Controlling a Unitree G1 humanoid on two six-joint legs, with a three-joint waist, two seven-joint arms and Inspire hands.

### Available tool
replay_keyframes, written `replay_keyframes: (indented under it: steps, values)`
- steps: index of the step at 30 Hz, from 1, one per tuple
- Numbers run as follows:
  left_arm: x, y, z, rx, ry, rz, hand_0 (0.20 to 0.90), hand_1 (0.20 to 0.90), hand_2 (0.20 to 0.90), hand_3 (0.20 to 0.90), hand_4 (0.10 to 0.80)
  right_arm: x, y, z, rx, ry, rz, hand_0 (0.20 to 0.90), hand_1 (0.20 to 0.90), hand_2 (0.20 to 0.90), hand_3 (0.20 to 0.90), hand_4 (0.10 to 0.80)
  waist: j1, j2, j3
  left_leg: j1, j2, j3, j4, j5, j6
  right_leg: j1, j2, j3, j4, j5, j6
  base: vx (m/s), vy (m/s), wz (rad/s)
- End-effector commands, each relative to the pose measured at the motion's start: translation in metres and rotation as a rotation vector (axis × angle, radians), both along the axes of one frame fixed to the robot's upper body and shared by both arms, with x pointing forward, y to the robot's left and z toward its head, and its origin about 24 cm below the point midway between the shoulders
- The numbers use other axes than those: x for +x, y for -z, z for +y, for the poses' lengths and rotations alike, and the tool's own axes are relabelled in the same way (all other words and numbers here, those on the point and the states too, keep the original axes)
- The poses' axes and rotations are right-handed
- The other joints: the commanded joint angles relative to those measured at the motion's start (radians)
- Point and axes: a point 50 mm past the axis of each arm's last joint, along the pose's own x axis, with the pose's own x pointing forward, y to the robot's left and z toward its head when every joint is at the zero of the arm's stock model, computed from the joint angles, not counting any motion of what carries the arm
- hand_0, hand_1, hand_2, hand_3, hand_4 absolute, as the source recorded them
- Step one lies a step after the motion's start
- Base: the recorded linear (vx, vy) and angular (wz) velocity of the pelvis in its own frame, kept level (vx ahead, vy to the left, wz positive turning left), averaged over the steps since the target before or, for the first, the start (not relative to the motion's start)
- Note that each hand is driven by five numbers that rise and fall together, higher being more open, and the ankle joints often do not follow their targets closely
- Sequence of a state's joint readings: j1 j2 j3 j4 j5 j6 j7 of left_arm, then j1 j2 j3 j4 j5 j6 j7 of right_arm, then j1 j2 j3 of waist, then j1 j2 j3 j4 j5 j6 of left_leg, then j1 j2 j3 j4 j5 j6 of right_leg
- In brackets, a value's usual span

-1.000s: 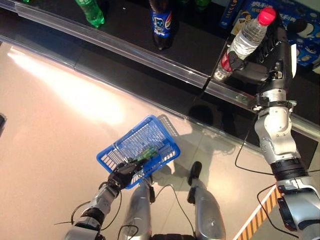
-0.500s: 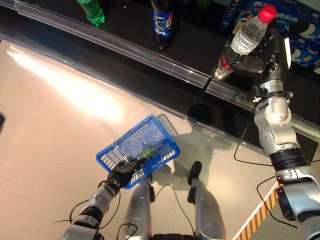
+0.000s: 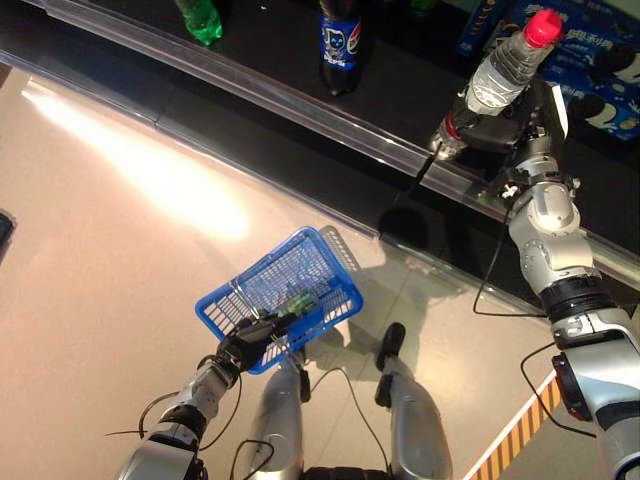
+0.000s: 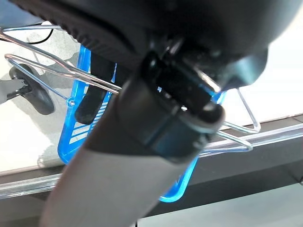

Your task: Pick up the drink and place into the basket.

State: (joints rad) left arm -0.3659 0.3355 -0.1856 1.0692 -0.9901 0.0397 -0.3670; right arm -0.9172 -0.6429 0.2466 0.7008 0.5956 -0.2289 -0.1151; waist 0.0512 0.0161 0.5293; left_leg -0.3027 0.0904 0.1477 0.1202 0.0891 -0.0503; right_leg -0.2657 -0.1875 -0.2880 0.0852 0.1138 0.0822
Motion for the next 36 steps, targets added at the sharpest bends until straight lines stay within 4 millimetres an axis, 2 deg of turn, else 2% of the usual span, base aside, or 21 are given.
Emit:
replay_keyframes:
  steps: [1, 21, 31, 36]
  values:
    - [-0.017, 0.004, 0.015, 0.043, 0.118, 0.004, 0.3, 0.3, 0.3, 0.2, 0.1, -0.006, -0.062, -0.005, -0.067, -0.013, -0.176, 0.3, 0.3, 0.3, 0.2, 0.1, 0.019, 0.005, -0.025, -0.031, -0.062, -0.002, 0.157, -0.138, 0.04, -0.061, 0.005, 0.05, 0.168, -0.11, 0.036, 0.0, 0.0, 0.0]
    - [-0.019, 0.008, 0.005, 0.038, 0.147, 0.003, 0.3, 0.3, 0.3, 0.2, 0.1, -0.002, -0.063, 0.003, -0.05, -0.031, -0.175, 0.3, 0.3, 0.3, 0.2, 0.1, 0.022, 0.02, -0.028, -0.013, -0.079, -0.007, 0.12, -0.128, 0.042, -0.072, -0.001, 0.044, 0.171, -0.107, 0.039, -0.002, 0.008, 0.02]
    - [-0.02, 0.007, 0.006, 0.023, 0.099, -0.027, 0.3, 0.3, 0.3, 0.2, 0.1, -0.015, -0.072, 0.03, -0.194, -0.085, -0.282, 0.3, 0.3, 0.3, 0.2, 0.1, 0.015, 0.02, -0.036, 0.014, -0.083, -0.008, 0.092, -0.121, 0.041, -0.052, 0.001, 0.042, 0.156, -0.106, 0.039, 0.0, 0.0, 0.0]
    - [-0.024, 0.008, 0.007, 0.035, 0.071, -0.03, 0.3, 0.3, 0.3, 0.2, 0.1, -0.024, -0.07, 0.041, -0.239, -0.113, -0.325, 0.3, 0.3, 0.3, 0.2, 0.1, 0.014, 0.014, -0.055, 0.053, -0.085, -0.012, 0.052, -0.109, 0.037, -0.013, 0.004, 0.037, 0.13, -0.102, 0.042, 0.031, -0.007, 0.0]
